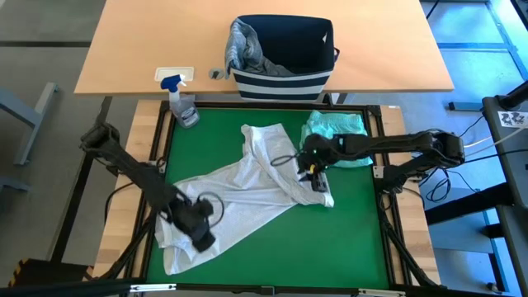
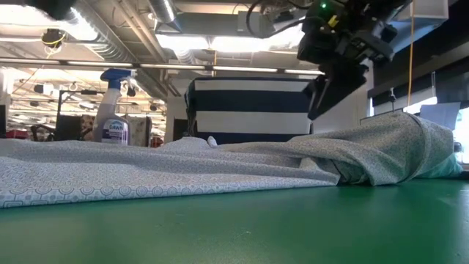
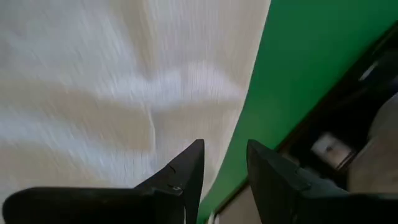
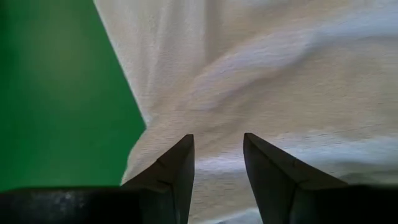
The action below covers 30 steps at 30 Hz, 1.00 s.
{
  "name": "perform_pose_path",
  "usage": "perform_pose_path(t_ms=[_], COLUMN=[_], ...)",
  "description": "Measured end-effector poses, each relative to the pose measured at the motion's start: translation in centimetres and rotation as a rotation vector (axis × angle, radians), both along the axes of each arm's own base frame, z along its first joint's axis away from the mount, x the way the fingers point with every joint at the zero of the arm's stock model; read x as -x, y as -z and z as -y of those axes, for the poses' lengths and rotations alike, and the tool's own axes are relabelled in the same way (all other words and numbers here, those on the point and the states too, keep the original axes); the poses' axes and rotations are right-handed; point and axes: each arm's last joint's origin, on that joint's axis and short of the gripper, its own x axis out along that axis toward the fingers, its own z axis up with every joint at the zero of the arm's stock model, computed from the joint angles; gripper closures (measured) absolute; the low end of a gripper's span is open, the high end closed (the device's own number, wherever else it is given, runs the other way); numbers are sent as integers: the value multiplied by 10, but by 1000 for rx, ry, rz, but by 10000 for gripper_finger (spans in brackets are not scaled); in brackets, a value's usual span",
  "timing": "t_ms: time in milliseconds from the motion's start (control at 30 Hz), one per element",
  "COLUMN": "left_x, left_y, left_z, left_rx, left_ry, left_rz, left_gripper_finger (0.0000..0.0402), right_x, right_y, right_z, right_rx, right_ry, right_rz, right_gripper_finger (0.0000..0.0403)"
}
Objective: Fold laundry
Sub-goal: Fold the white polo shirt
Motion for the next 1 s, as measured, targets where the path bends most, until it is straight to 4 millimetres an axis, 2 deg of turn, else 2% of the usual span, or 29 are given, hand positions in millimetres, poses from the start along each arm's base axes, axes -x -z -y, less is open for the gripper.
perform_pose_path(t_ms=[233, 367, 500, 667, 867, 1000], left_x=[18, 33, 51, 66, 72, 71], left_y=[28, 33, 34, 42, 63, 74], left_z=[39, 55, 69, 76, 75, 78], left_rx=[-2, 15, 15, -49, -103, -137], left_ry=[63, -14, -182, -326, -315, -317], left_rz=[-166, -251, -299, -246, -334, -339], left_gripper_finger=[287, 287, 287, 279, 246, 240], right_x=[0, 1, 0, -3, -3, -3], right_y=[15, 27, 30, 30, 30, 30], right_z=[-17, -16, -15, -15, -15, -15], right_rx=[81, 70, 61, 27, 5, 3], right_ry=[70, 153, 224, 267, 299, 301], right_rz=[12, -23, -47, -34, -43, -42], right_gripper_finger=[265, 265, 265, 265, 265, 265])
